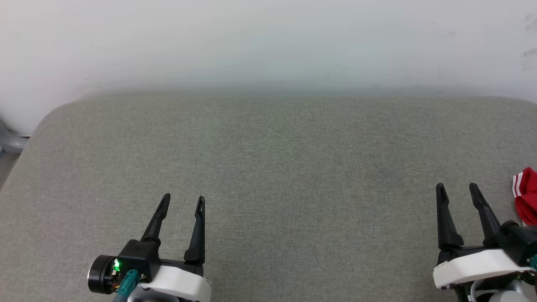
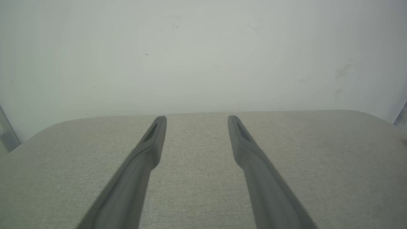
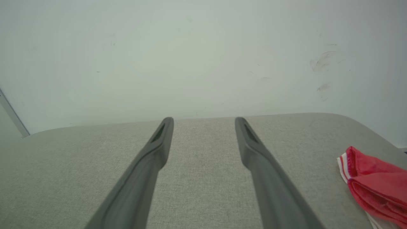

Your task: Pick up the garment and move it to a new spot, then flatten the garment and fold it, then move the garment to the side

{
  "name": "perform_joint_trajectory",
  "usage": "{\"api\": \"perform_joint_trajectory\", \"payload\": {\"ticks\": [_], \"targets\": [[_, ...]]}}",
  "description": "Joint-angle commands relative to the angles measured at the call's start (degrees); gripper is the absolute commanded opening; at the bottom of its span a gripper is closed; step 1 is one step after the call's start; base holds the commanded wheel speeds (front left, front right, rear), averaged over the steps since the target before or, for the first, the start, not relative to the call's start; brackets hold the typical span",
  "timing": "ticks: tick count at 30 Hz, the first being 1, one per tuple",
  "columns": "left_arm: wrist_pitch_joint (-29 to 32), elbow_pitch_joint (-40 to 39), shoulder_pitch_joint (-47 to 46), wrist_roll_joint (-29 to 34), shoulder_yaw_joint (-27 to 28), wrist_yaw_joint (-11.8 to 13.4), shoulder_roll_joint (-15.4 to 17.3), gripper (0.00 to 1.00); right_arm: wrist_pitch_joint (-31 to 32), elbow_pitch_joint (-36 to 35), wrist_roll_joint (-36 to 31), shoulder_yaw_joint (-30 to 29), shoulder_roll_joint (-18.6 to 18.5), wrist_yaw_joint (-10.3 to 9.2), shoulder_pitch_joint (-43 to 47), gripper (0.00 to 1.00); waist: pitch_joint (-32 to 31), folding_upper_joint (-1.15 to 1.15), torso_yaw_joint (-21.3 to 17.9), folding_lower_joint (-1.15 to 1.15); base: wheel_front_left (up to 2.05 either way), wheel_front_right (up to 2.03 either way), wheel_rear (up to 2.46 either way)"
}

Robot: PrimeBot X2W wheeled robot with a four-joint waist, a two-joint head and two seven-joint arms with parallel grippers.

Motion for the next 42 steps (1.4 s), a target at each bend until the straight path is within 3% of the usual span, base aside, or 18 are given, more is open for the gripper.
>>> {"api": "perform_joint_trajectory", "payload": {"ticks": [1,25,26,30,42], "targets": [[-0.12,-0.06,0.87,0.02,-0.07,-0.22,-0.12,1.0,-0.27,0.32,-0.37,0.14,0.33,-0.07,-0.29,1.0,-0.14,0.0,0.06,0.0,0.0,0.0,0.0],[-0.12,-1.04,0.75,-0.18,0.14,-0.44,-0.31,1.0,-1.7,1.8,0.42,0.64,0.43,-0.07,-0.67,1.0,0.12,0.0,0.16,0.0,0.0,0.0,0.0],[0.01,-0.98,0.54,-0.21,0.19,-0.47,-0.19,0.0,-1.4,1.63,0.28,0.67,0.12,0.0,-0.14,0.0,0.14,0.0,0.16,0.0,0.0,0.0,0.0],[0.12,0.45,1.36,-1.18,0.15,-0.5,-0.18,0.0,-0.82,3.54,1.06,0.63,0.15,0.01,0.29,0.0,0.19,0.0,0.15,0.01,0.0,0.0,0.0],[2.88,1.96,0.09,-16.01,1.22,-1.06,0.59,0.0,2.56,4.15,14.28,0.33,0.19,0.0,-0.51,0.0,0.06,0.0,0.01,0.01,0.0,0.0,0.0]]}}
